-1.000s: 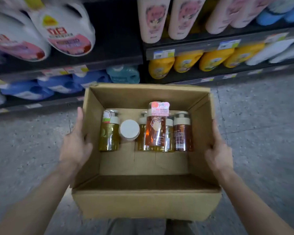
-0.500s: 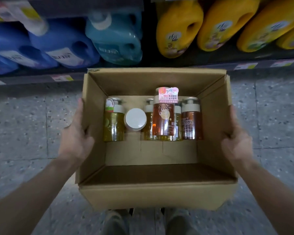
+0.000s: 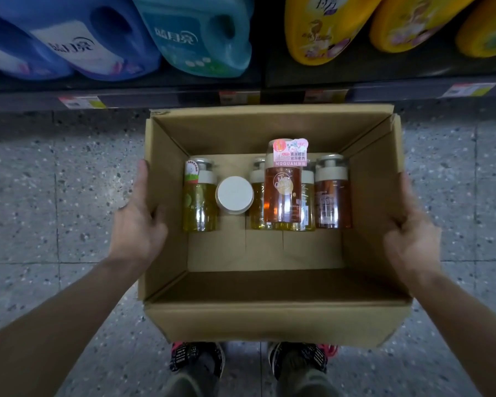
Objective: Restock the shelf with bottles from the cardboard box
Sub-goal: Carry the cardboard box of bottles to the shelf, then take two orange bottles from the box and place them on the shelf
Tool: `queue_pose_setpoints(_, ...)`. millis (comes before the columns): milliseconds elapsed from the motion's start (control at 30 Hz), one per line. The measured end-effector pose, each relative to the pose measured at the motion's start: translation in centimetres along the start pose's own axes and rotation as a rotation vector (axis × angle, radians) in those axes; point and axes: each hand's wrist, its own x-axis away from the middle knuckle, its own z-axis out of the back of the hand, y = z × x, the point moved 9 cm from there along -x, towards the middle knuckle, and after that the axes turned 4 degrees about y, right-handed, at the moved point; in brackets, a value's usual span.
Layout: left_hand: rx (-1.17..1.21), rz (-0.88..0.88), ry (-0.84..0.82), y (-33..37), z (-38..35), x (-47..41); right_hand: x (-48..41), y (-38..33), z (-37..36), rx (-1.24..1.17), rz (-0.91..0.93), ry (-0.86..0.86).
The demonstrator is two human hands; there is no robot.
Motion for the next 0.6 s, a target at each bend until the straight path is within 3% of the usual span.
queue_pose_setpoints(400, -0.139, -0.056, 0.067, 2.4, -1.1, -3.7, -3.8, -1.8, -0.4, 0.022, 0.025, 0.026)
queue_pose_setpoints(600, -0.298, -0.142, 0.064, 1.8, -2.7, -3.7, -3.6, -2.6, -1.4, 0.136, 0.08, -0.105)
